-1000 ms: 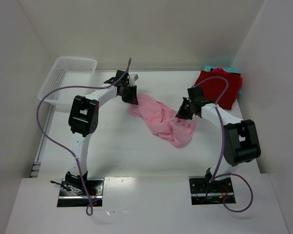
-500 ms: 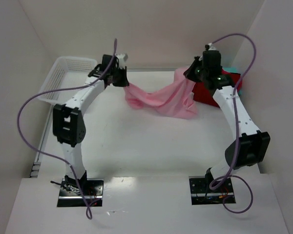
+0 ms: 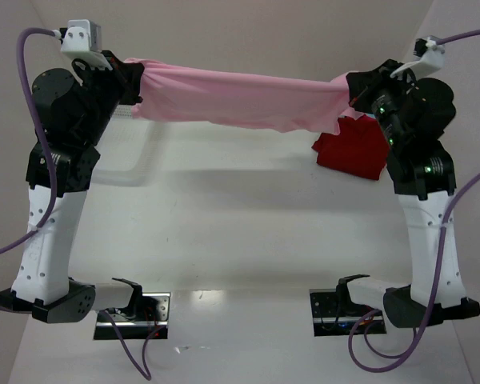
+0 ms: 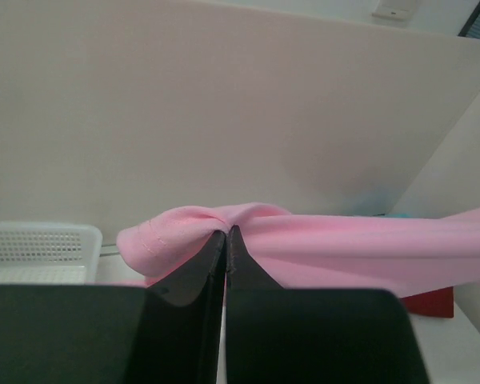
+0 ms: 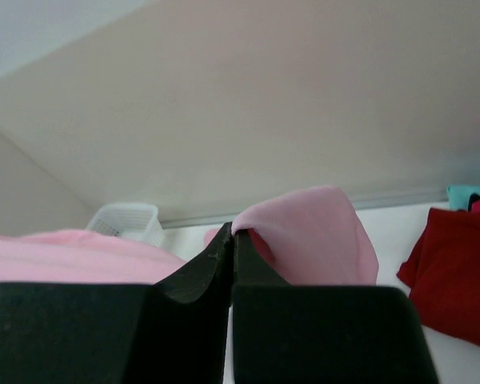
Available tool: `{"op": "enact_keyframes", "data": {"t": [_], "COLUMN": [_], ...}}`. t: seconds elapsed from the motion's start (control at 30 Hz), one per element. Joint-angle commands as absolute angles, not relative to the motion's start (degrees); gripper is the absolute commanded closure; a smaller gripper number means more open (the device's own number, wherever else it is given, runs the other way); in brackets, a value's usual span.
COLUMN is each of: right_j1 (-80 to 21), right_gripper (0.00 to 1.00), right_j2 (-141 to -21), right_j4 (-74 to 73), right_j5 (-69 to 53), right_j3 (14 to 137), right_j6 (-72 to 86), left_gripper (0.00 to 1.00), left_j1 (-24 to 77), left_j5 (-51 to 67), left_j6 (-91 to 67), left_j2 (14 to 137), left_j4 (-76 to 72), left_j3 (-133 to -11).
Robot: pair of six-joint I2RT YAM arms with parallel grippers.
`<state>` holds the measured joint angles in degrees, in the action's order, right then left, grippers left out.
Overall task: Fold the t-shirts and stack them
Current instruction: Flatten out the tshirt
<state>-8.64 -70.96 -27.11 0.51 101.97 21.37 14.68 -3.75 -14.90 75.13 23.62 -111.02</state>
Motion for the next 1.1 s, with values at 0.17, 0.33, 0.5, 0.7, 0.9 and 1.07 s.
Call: {"op": "enact_keyframes", "data": {"t": [0.17,0.33,0.5,0.7,0.9,1.07], "right_j1": [-8.8,-8.8,-8.8,-8.8,-8.8,-8.2], "right_gripper": [1.00,1.00,1.00,1.00,1.00,1.00], "right_j2": [-62.1,-60.1,-55.7,-57.6,-66.2,-77.5], "right_j4": [-25.2,-27.5,-30.3,-28.7,-22.8,-17.2], "right_j5": [-0.4,-3.7,-6.1,-5.4,-3.3,-1.5], "right_j3": [105.3,103.3,96.1,81.6,71.3,71.4], "right_j6": [20.0,21.3,21.5,23.7,24.3,24.9], "left_gripper": [1.00,1.00,1.00,1.00,1.00,1.00], "left_j1": [14.6,14.6,14.6,14.6,14.6,13.5], "left_j5": [-9.6,-5.8,-6.9,-4.7,-3.8,-3.2], "left_j6": [-11.8,-13.4,-13.9,-15.8,-16.9,-16.3], "left_j2": [70.9,65.5,61.1,64.8,74.9,86.7], "left_j4": [32.9,34.7,37.4,33.8,28.3,24.6], "left_j3": [-112.1,-107.6,-103.4,-91.9,-81.2,-81.0]}}
